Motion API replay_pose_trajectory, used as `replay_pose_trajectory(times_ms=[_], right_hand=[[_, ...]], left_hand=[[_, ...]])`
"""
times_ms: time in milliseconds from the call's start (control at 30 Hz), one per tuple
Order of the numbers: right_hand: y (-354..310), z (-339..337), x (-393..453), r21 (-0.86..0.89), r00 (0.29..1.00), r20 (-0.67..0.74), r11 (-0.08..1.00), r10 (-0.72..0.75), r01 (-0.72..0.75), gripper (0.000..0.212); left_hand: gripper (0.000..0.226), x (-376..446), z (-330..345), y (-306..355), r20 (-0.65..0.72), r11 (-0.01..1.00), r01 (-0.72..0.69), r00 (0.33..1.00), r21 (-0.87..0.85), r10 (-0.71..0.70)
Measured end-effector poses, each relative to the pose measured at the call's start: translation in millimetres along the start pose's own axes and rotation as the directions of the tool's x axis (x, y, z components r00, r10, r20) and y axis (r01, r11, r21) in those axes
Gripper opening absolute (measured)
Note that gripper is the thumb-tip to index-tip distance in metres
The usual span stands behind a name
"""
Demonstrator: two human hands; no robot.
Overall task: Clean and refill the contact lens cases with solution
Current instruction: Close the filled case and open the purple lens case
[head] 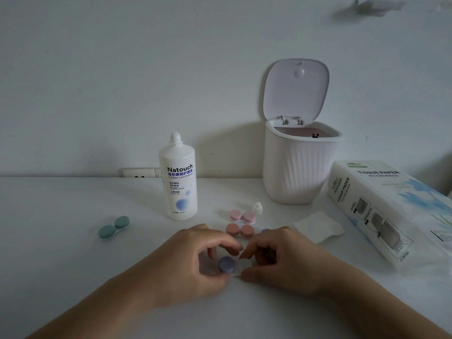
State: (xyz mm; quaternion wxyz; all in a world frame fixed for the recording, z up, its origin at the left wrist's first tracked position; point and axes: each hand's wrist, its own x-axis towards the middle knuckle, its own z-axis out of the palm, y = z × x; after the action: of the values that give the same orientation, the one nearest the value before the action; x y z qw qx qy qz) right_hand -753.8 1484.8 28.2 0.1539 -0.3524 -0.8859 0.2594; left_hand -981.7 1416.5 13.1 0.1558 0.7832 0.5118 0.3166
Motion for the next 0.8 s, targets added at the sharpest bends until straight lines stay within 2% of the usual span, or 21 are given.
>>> replay_pose_trajectory(times_ms=[300, 433, 600, 733, 800], right_hand=[[0.9, 0.1, 0.5, 0.001, 1.000, 0.006, 1.000, 0.006, -0.006, 0.025], [1.7, 0.5, 0.0, 0.012, 1.000, -0.005, 1.000, -0.001, 0.001, 0.023], [1.9, 1.1, 0.2, 0.012, 1.000, -0.005, 1.000, -0.009, 0.009, 0.024], [3.1, 1.9, 0.7, 0.005, 1.000, -0.008, 1.000, -0.009, 0.009, 0.025], [3.8, 2.1, 0.6, -0.001, 1.000, -0.010, 1.000, -0.012, 0.012, 0.027]], left_hand=[[0.028, 3.3, 2.6, 1.7, 0.024, 0.998, -0.052, 0.998, 0.047, 0.051], [0.020, 3.8, 5.0, 0.9, 0.021, 0.998, -0.067, 0.998, -0.003, 0.067], [0.024, 3.4, 5.7, -1.0, 0.041, 0.997, -0.072, 0.996, -0.040, 0.074], [0.024, 4.1, 4.2, -0.9, 0.022, 0.997, -0.052, 0.998, -0.061, 0.054], [0.018, 5.5, 3.1, 0.9, -0.012, 0.991, -0.051, 0.999, -0.127, 0.049]])
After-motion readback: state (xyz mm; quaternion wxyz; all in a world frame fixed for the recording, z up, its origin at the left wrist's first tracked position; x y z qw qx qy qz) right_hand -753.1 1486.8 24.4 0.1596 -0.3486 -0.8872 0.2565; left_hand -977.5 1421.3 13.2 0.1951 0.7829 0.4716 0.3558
